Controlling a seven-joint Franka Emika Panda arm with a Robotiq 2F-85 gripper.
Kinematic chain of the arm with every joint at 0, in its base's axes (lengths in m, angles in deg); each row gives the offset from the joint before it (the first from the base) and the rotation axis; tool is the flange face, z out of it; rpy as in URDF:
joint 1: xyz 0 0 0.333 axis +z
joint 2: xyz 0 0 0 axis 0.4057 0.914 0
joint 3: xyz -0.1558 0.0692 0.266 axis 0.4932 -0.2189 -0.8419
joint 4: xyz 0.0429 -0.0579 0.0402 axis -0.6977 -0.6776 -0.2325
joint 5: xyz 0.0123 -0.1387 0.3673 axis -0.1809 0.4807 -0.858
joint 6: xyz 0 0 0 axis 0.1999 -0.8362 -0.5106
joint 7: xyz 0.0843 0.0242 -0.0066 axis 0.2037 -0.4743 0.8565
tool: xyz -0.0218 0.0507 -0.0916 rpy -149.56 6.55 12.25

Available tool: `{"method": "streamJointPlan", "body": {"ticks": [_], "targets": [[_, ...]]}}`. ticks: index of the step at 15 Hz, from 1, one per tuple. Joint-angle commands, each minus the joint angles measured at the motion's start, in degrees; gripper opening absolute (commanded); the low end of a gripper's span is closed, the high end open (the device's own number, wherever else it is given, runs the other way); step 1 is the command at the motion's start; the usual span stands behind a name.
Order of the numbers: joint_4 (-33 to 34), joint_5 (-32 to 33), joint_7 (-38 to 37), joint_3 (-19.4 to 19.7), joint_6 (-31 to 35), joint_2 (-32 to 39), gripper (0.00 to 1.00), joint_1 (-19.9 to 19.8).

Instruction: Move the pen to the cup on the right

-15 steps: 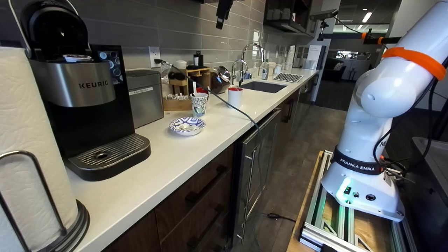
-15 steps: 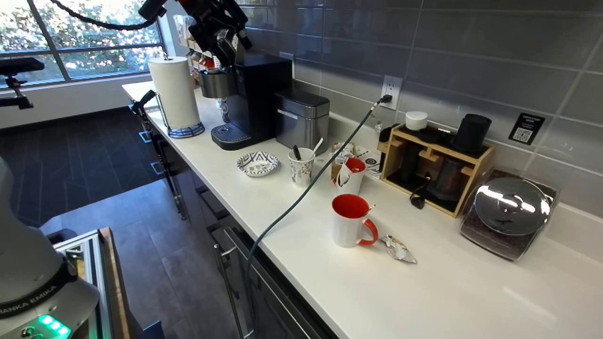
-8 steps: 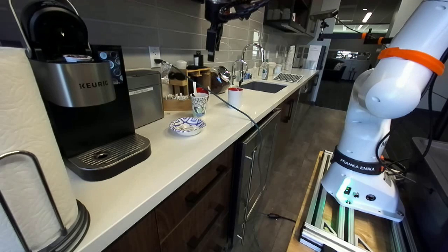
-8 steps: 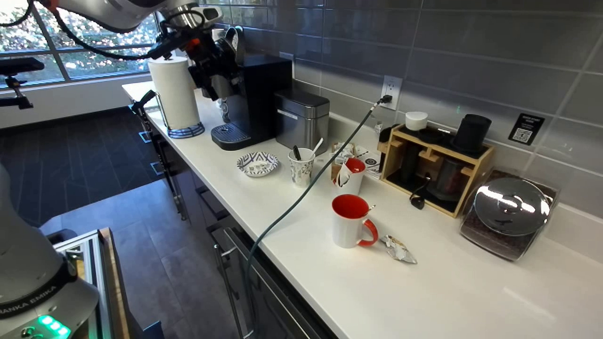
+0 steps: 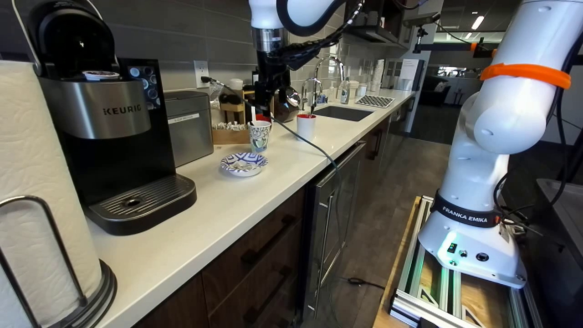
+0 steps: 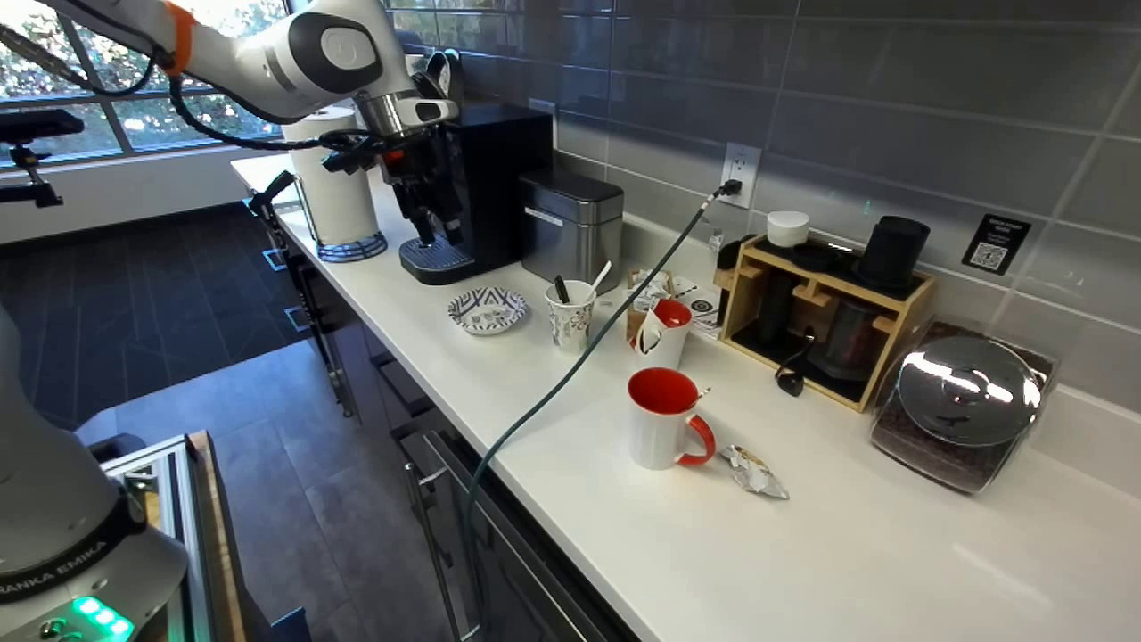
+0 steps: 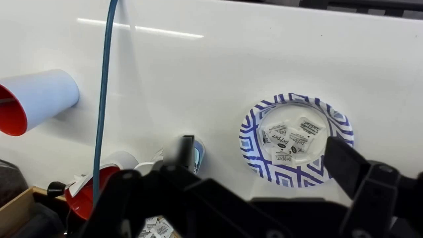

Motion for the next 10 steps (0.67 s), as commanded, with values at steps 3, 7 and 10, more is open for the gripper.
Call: {"method": "streamJointPlan", "body": {"ticks": [3,7,10], "targets": [[1.94,1.46,-6.31,-0.27,-0.63,2.41,1.0,-0.06],[6.71,6.86,-17.3,0.18,0.18,10.02,1.0,-0.84],[11.98,8.99,-21.36,1.9,-0.19,16.37,1.0,0.29]]}}
